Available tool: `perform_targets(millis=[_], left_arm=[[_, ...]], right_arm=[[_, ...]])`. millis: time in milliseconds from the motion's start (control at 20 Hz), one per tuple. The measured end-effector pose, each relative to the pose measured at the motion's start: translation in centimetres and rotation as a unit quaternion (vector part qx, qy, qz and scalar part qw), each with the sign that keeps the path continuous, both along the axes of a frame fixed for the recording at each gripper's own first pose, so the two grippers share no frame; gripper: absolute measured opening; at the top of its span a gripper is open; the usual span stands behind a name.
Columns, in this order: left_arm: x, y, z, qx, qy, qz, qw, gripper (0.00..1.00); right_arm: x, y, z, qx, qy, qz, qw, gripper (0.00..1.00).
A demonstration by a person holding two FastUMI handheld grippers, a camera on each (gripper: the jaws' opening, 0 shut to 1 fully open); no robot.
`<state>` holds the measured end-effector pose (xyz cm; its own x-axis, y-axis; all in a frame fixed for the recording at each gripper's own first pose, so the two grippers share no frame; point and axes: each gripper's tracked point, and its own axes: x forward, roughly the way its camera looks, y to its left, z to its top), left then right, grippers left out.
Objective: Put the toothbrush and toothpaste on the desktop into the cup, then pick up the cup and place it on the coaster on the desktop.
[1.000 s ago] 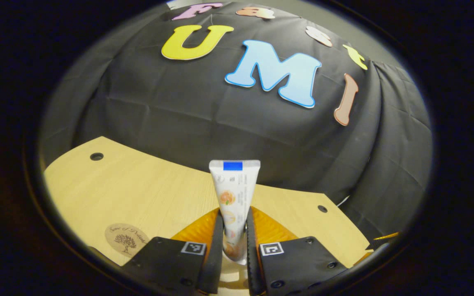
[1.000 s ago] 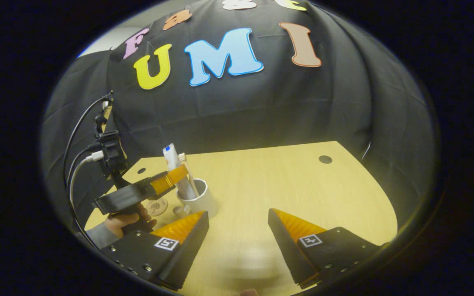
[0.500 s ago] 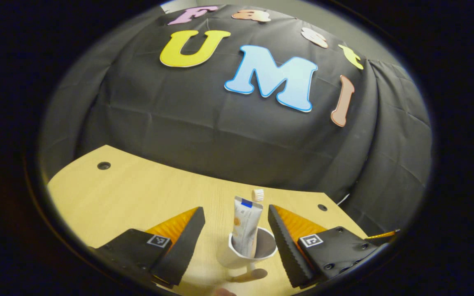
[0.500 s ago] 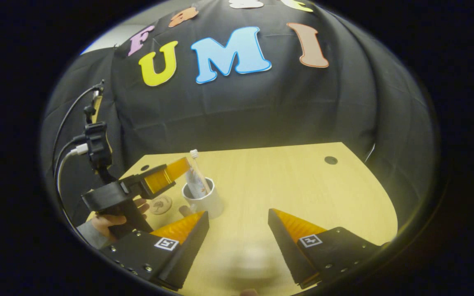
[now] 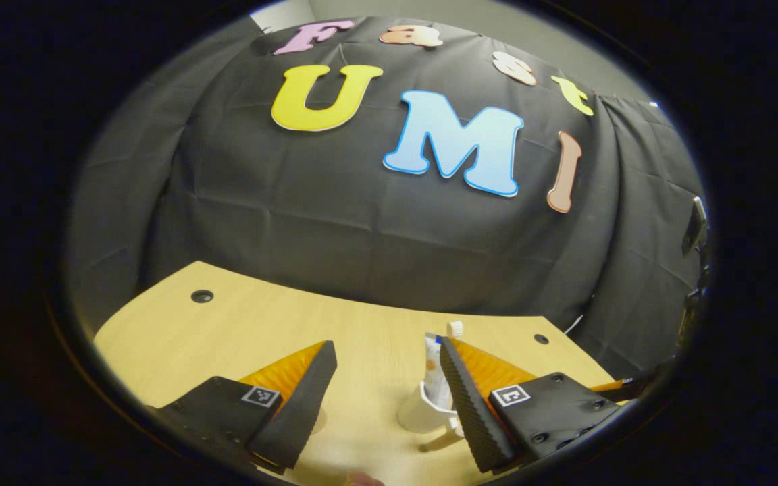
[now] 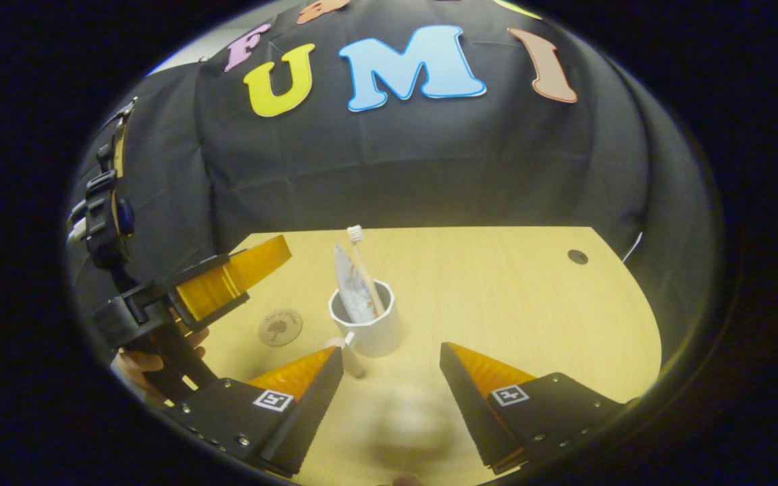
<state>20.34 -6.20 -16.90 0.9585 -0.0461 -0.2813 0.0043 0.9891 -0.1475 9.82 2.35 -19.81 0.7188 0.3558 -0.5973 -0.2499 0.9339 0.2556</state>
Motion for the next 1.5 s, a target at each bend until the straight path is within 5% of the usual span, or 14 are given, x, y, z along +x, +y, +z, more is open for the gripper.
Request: perform_targets(millis=[650,1300,1500], left_arm=[[-3.5,6.7,0.1,0.011,0.019,0.028,0.999,0.98],[-5.2,8.9,-2.9,-0.009,0.066,0.026,0.997,0.98],[-5.4,9.7,-2.9,-0.012,0.069,0.036,0.997,0.98]], right_arm=[[2.1,5.7,-4.4,-0.036,0.123,-0.003,0.992,0.90],[3.9,7.1,-10.0,-0.104,0.269,-0.021,0.957,0.90],[3.8,7.3,-10.9,-0.106,0.290,-0.030,0.951,0.82]])
